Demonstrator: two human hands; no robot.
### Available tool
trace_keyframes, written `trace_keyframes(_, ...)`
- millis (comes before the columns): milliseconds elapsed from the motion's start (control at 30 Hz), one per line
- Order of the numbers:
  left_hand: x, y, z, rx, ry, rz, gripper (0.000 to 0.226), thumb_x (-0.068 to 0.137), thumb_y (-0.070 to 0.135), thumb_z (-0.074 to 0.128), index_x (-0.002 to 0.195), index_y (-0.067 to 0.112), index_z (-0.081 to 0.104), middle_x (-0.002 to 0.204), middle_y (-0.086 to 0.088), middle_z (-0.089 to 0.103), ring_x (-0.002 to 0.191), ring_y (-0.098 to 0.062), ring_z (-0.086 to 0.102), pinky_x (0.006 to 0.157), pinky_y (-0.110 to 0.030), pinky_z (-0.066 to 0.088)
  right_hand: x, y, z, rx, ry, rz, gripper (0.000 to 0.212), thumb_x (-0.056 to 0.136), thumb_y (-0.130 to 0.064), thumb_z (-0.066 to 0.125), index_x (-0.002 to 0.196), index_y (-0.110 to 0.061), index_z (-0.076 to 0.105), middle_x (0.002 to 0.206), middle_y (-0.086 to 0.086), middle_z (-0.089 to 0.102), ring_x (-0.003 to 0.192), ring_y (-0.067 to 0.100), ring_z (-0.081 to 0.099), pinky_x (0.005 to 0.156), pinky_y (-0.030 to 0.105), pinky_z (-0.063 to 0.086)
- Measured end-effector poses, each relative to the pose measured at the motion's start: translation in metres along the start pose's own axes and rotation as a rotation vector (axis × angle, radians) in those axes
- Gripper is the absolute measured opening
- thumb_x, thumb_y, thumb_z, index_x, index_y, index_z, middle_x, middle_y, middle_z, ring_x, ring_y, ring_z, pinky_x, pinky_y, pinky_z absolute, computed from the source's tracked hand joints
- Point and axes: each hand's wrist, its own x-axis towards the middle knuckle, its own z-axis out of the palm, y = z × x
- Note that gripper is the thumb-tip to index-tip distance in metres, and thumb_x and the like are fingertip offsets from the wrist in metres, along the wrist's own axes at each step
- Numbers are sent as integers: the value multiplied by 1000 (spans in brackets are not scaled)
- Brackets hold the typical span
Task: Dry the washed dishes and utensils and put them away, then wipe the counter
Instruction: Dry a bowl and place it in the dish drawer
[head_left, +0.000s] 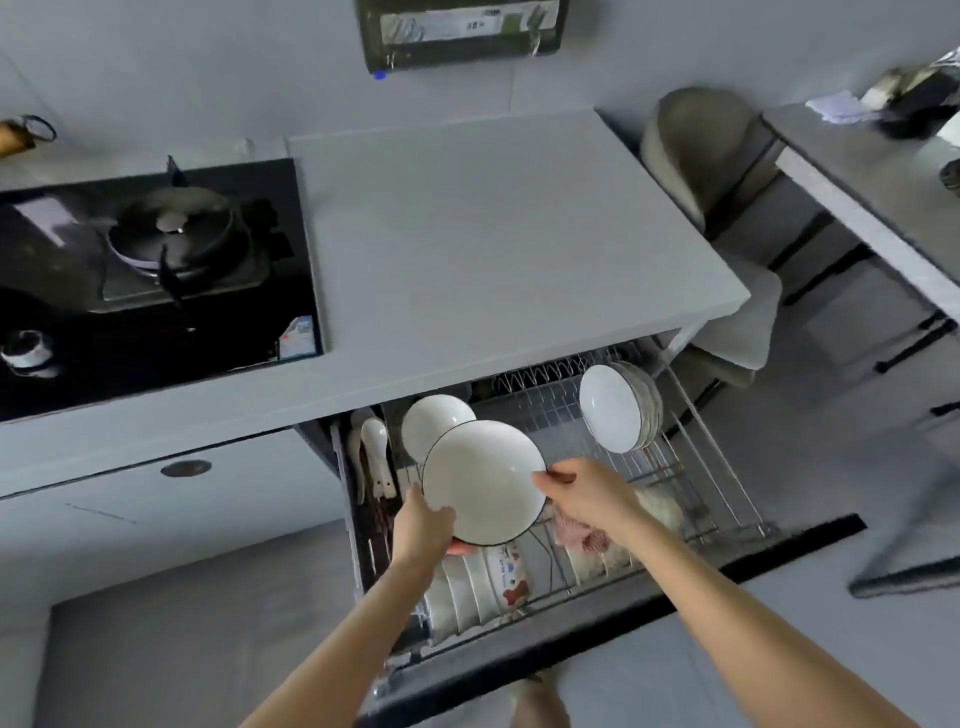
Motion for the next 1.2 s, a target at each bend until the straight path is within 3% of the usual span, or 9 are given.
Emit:
trace_keyframes(67,19,4,19,-32,18,-49,46,88,-1,42,134,7,39,110,-5,50,72,-11,53,52,-25,54,33,9,-2,-13,7,-28,35,94,-37,54,62,-25,47,52,-10,47,45,2,42,45,19,30)
trace_keyframes(133,36,7,31,-58,7,-111,45,89,2,41,134,8,40,106,-4,52,76,-15,55,67,-36,58,66,17,3,-40,44,-19,39,93,-27,56,56,-22,41,46,-9,39,41,5,34,44,20,26)
trace_keyframes(267,75,9,36,-260,-105,-265,37,92,-1,40,128,7,41,98,-8,57,76,-20,63,79,-41,57,120,19,15,-109,96,-14,40,91,-18,52,54,-19,37,49,-6,37,44,9,32,44,23,24)
trace_keyframes(367,106,6,25,-426,-208,-310,29,94,-6,40,120,7,43,105,-14,56,90,-27,62,91,-45,52,155,12,25,-124,89,-34,39,92,-16,51,56,-18,35,51,-5,35,45,9,31,43,23,23)
trace_keyframes(533,162,-5,15,-67,-100,-258,30,88,0,57,115,-5,48,106,-19,63,96,-32,67,84,-42,56,208,-3,50,-222,69,-45,38,92,-18,47,57,-18,33,53,-3,34,47,12,31,45,25,19)
trace_keyframes(633,183,-7,14,63,-62,-244,6,89,2,55,90,4,49,86,-11,63,71,-18,66,57,-18,56,228,-5,64,-280,69,-39,36,93,-20,44,59,-18,33,55,-2,37,56,20,41,46,23,20)
trace_keyframes(700,194,-8,12,165,-20,-186,16,88,2,54,77,10,46,76,-6,60,64,-13,61,46,-13,48,240,-7,69,-310,72,-30,37,94,-22,44,59,-18,34,56,-1,39,63,24,46,46,21,23)
trace_keyframes(933,220,-16,8,306,3,-138,12,84,-1,49,96,1,53,88,-14,71,82,-26,71,76,-37,59,261,-10,85,-362,27,17,27,94,-29,49,72,-14,54,68,5,56,65,25,52,52,22,32)
trace_keyframes(1200,232,-28,8,335,22,-139,13,86,0,53,99,1,53,89,-15,71,77,-23,71,64,-30,58,268,-16,98,-414,5,38,32,96,-33,47,69,-15,46,67,4,53,75,29,60,62,25,38)
